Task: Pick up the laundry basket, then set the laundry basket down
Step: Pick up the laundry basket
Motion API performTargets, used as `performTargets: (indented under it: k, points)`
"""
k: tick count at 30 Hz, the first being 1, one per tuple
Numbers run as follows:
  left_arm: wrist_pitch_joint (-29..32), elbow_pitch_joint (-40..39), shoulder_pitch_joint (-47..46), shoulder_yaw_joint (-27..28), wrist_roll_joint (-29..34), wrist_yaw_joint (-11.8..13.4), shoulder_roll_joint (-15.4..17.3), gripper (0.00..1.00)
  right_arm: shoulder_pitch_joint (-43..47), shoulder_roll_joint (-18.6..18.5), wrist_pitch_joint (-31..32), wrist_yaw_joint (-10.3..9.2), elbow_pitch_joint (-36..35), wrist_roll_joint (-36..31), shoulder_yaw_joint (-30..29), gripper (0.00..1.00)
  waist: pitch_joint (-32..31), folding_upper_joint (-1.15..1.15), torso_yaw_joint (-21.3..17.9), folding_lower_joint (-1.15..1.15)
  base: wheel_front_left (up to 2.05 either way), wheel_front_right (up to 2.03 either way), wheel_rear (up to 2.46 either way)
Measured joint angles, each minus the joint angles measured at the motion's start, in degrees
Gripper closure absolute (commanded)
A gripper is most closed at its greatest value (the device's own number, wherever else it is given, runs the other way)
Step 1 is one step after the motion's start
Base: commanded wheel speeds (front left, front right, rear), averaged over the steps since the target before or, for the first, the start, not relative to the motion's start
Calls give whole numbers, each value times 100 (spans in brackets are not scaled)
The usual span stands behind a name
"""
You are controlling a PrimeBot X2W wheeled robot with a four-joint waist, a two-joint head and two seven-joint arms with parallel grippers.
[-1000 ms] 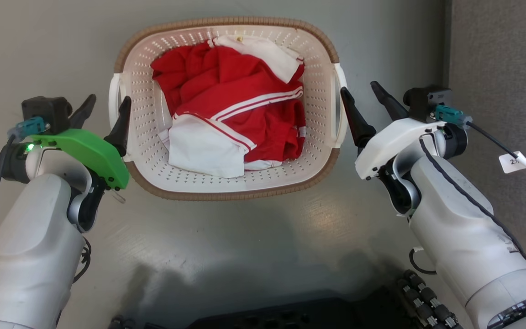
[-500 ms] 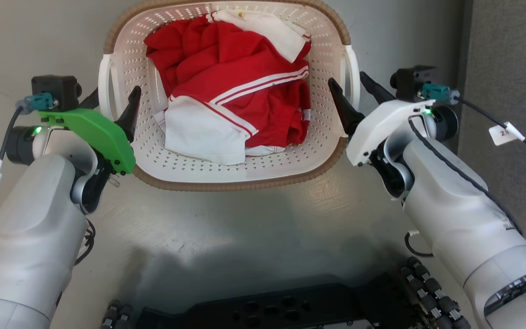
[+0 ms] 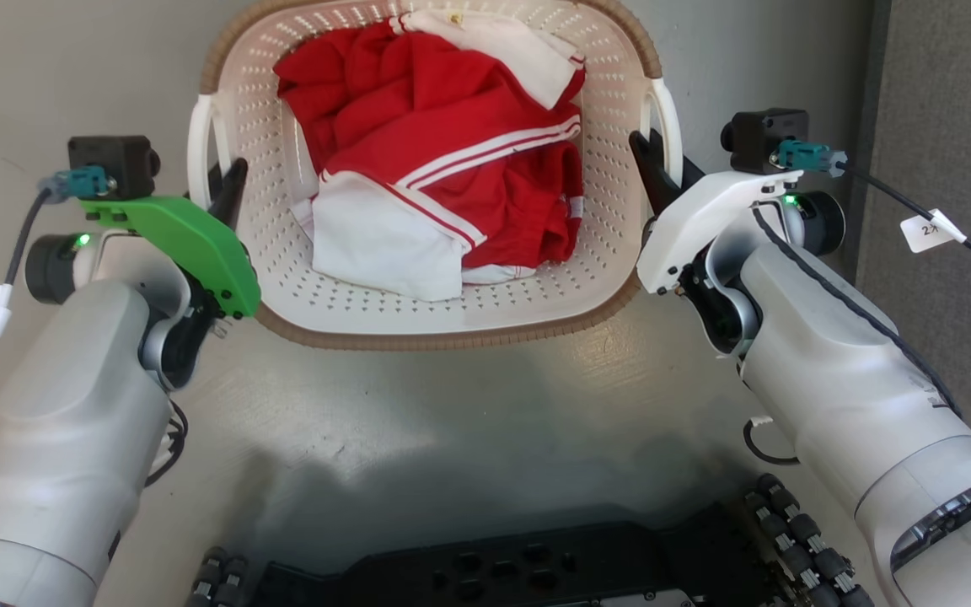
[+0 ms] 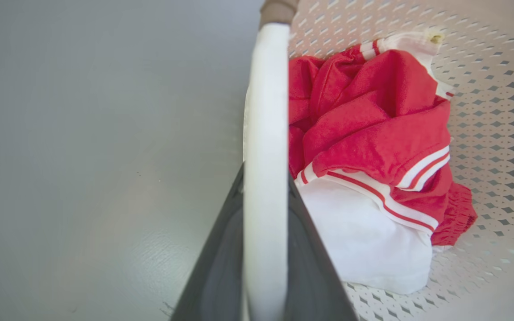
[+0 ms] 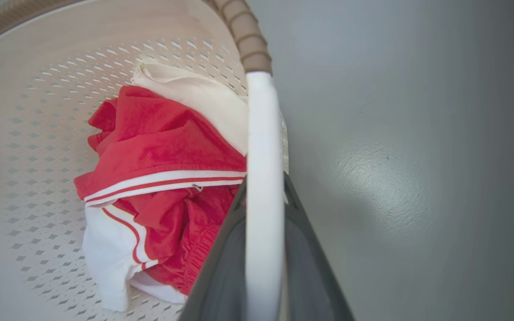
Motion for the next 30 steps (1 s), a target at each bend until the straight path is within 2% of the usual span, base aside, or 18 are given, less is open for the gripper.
performTargets:
  k: [2, 11, 18, 30]
  points:
    - [-5, 77, -1, -116, -126, 0, -22, 100, -21, 0, -2, -46, 100, 60, 91, 100, -61, 0, 9, 0, 0, 0, 0]
    - [-123, 279, 7, -365, -354, 1, -38, 100, -14, -3, -26, -36, 253, 353, 367, 100, -402, 0, -2, 0, 0, 0, 0]
    - [-118, 453, 136, -660, -537, 1, -52, 100, 151, 0, -46, 63, 383, 632, 595, 100, -839, 0, -43, 0, 0, 0, 0]
    - [76, 633, 349, -916, -896, 1, -122, 100, 324, -7, 247, 125, 580, 999, 914, 100, -1760, 0, -123, 0, 0, 0, 0]
